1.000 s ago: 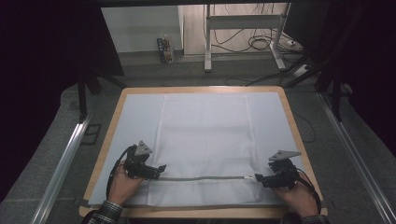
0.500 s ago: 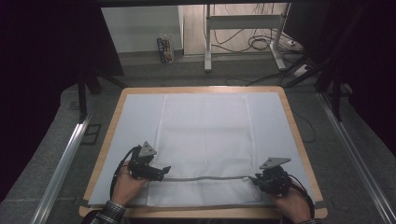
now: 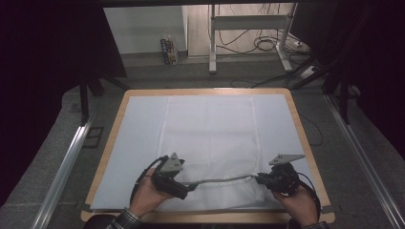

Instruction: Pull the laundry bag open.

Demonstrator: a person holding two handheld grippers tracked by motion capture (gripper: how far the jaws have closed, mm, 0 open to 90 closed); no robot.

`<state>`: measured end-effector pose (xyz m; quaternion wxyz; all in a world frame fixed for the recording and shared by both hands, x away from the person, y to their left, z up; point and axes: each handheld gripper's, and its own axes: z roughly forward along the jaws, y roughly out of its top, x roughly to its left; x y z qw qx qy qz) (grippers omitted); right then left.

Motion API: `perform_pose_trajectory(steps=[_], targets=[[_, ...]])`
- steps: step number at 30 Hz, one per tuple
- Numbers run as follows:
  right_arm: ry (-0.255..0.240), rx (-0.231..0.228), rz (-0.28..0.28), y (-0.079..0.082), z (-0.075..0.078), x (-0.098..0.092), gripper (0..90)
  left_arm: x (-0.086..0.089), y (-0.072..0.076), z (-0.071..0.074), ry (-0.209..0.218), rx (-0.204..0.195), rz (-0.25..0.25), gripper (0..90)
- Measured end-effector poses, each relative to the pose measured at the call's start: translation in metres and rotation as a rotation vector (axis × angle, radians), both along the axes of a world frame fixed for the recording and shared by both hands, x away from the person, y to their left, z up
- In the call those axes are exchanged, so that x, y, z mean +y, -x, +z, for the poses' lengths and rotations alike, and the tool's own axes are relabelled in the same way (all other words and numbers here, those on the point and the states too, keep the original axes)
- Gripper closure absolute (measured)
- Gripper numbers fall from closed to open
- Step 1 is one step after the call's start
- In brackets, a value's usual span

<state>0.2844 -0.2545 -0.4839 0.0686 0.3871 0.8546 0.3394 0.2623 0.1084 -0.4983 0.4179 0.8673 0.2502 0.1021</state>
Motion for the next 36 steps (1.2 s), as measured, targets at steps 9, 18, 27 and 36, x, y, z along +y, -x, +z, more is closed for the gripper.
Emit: perform_pose_trajectory(steps=[9, 18, 27, 36], targets=[[-0.039, -0.02, -0.037, -0.01, 0.015, 0.006, 78.3, -0.062, 0.017, -0.01, 0.023, 0.022, -0.222, 22.0], [-0.079, -0.014, -0.069, -0.015, 0.022, 0.007, 78.3, -0.092, 0.018, -0.028, -0.079, -0.022, -0.269, 43.1], [-0.086, -0.007, -0.07, -0.016, 0.021, 0.007, 77.9, -0.104, 0.023, -0.036, -0.128, -0.068, -0.258, 87.3], [-0.072, -0.003, -0.076, -0.016, 0.016, 0.003, 61.1, -0.084, 0.016, -0.021, 0.063, -0.054, -0.181, 89.9]])
